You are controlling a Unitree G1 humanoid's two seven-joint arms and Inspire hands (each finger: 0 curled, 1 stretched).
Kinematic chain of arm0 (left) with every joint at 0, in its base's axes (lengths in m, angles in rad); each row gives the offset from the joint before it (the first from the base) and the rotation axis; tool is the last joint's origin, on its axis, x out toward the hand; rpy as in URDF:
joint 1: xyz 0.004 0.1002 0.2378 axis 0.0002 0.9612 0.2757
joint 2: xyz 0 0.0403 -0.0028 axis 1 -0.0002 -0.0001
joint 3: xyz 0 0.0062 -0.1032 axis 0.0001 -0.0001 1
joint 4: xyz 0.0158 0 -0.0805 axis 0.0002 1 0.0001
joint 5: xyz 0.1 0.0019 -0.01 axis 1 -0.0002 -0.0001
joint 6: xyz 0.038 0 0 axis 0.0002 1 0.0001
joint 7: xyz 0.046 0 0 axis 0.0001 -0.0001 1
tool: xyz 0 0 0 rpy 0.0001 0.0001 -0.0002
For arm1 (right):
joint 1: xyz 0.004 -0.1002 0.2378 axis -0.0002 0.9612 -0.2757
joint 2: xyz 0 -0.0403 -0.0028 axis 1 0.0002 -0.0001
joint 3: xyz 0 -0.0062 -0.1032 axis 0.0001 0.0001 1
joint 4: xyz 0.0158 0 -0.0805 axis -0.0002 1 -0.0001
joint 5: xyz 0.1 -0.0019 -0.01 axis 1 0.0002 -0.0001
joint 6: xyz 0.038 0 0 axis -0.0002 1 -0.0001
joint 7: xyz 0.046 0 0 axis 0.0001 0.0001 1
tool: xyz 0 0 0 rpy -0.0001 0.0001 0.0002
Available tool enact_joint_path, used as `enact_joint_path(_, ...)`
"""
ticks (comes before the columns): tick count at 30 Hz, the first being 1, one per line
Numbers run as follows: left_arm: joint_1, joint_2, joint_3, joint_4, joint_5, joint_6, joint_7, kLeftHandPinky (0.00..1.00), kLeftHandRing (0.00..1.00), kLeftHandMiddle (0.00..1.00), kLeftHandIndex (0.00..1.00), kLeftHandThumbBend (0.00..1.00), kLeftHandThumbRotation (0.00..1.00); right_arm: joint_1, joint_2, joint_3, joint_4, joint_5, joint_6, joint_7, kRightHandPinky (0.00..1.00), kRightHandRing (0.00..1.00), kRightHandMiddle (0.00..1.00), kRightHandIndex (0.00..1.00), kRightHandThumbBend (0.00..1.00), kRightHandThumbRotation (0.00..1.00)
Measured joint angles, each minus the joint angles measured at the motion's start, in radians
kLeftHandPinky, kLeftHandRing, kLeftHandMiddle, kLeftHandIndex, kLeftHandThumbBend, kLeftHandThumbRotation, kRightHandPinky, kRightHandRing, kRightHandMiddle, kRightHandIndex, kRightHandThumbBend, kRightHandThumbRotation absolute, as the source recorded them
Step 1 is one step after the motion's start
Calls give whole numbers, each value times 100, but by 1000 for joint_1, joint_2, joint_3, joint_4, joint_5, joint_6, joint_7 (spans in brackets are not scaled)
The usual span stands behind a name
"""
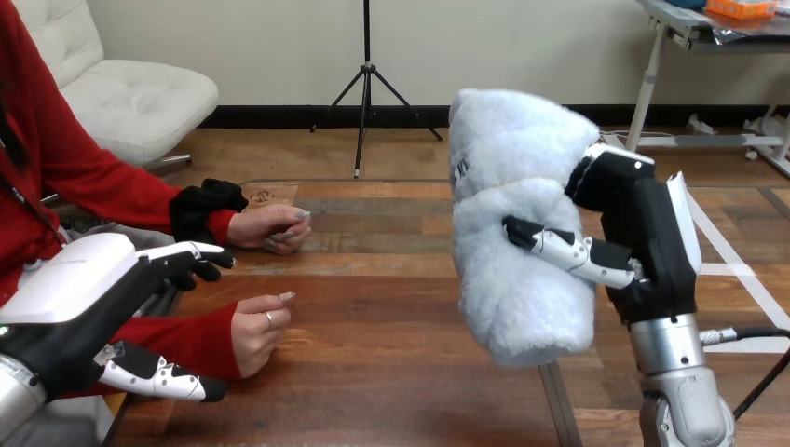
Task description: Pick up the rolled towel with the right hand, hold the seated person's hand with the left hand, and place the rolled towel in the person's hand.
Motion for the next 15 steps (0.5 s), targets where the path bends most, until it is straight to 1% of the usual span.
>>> enact_joint_path(7,-11,0,-13,3,15,8,1,70,73,77,79,100,22,11,2,8,-58,0,18,-3,17,23,32,33,63,0)
enact_joint_path(15,-28,0,-41,24,39,8,20,70,75,79,82,100,23,43,4,30,-164,-1,58,-11,17,23,31,33,62,0)
